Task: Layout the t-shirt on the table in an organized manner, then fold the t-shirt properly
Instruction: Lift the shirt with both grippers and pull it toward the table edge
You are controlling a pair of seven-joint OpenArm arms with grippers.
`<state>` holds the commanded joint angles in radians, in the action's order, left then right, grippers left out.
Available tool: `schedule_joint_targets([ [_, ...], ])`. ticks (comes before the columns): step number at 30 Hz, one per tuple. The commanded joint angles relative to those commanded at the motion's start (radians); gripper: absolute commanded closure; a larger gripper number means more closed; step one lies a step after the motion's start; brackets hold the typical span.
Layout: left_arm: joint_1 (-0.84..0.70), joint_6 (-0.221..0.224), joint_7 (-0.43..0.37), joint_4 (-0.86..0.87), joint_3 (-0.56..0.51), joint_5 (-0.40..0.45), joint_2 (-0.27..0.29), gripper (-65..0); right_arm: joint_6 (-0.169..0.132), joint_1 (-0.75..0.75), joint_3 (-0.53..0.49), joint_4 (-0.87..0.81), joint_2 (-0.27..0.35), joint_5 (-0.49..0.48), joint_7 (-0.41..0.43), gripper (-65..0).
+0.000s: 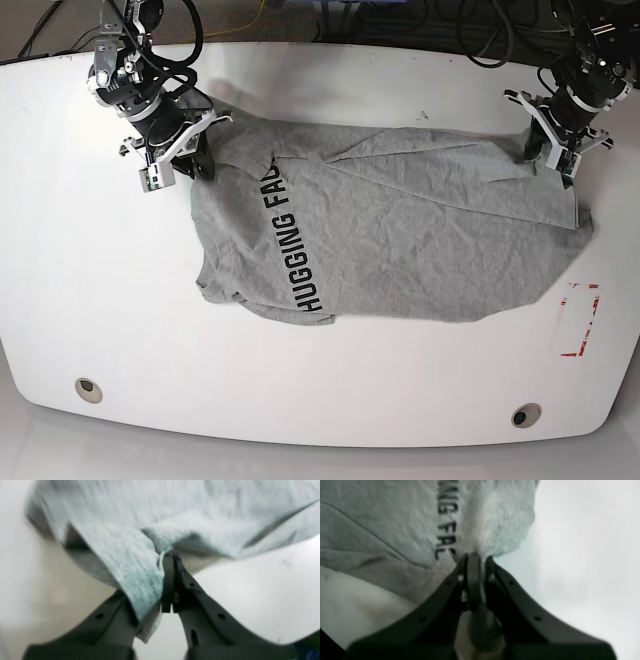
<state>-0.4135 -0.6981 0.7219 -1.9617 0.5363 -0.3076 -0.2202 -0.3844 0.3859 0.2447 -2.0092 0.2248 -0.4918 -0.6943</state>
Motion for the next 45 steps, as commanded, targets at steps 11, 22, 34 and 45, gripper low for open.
schedule_joint_targets([
  [11,0.135,0.0,0.0,-0.002,0.0,-0.002,-0.098,-2.7,0.0,-0.032,0.107,0.0,0.052,-0.203,0.0,0.0],
  [22,0.359,0.0,0.0,0.0,-0.005,-0.002,-0.109,-2.7,0.002,-0.153,0.109,0.0,0.12,-0.279,0.0,0.0],
  [34,0.585,0.0,0.0,-0.002,-0.074,-0.002,-0.109,-2.7,-0.003,-0.338,0.109,-0.005,0.17,-0.284,0.0,0.0],
  [45,0.825,0.0,-0.005,0.0,-0.161,-0.002,-0.08,-2.7,-0.008,-0.565,0.101,-0.005,0.198,-0.282,0.0,0.0],
])
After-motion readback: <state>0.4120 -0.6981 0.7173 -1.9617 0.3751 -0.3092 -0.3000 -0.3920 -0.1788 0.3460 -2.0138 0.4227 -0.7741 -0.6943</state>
